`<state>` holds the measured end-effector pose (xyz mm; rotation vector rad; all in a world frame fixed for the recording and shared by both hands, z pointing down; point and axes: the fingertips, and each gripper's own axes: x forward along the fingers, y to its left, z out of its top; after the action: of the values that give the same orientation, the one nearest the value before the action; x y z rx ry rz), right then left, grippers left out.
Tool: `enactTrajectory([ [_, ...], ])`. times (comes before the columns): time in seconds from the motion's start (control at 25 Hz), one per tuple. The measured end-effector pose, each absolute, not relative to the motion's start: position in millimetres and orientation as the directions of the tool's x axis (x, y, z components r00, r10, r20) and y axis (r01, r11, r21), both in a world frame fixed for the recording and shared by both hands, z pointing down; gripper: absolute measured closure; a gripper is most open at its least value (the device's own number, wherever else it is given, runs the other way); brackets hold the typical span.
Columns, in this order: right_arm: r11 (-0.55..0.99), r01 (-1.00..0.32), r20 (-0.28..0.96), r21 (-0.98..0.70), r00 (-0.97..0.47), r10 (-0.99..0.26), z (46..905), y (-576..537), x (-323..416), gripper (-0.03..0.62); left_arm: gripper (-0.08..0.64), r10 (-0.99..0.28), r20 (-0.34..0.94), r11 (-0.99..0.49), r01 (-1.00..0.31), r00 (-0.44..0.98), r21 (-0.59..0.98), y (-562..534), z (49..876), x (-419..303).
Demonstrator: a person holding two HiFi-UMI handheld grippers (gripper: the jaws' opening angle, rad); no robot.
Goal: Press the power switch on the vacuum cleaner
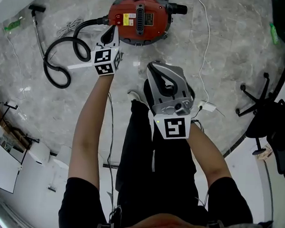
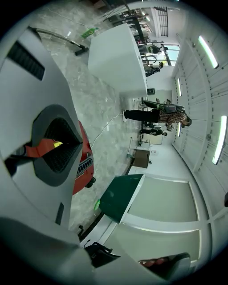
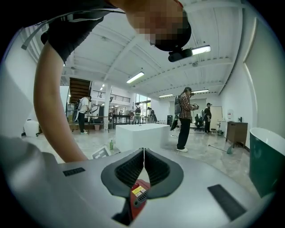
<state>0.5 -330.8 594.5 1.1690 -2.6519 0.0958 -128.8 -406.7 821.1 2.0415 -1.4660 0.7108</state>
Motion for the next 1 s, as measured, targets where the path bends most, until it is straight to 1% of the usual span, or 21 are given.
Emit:
enactTrajectory([
  [0.36, 0.667, -0.745, 0.318, -0.004, -0.633, -0.706, 636.1, -324.7, 20.9, 0.572, 0.549, -0.588, 0.746, -0.333, -0.934, 0.313, 0.129, -427.7, 875.1, -129.5],
  [0.56, 0.700, -0.714, 0.334, 0.005, -0.658, -0.674, 641.5, -315.0, 25.7, 0.572, 0.549, -0.533, 0.789, -0.362, -0.925, 0.305, 0.114, -428.8, 895.6, -136.5],
  [0.68, 0.709, -0.705, 0.349, 0.025, -0.658, -0.667, 646.7, -311.2, 30.3, 0.572, 0.549, -0.507, 0.807, -0.334, -0.932, 0.302, 0.140, -435.0, 905.7, -139.4],
  [0.8, 0.699, -0.715, 0.363, 0.002, -0.651, -0.667, 650.0, -307.3, 31.0, 0.572, 0.549, -0.501, 0.815, -0.300, -0.942, 0.291, 0.151, -437.4, 906.9, -143.2],
  [1.0, 0.699, -0.715, 0.392, -0.001, -0.643, -0.657, 660.2, -307.1, 33.1, 0.572, 0.549, -0.504, 0.835, -0.322, -0.945, 0.222, 0.056, -438.0, 908.9, -140.9],
])
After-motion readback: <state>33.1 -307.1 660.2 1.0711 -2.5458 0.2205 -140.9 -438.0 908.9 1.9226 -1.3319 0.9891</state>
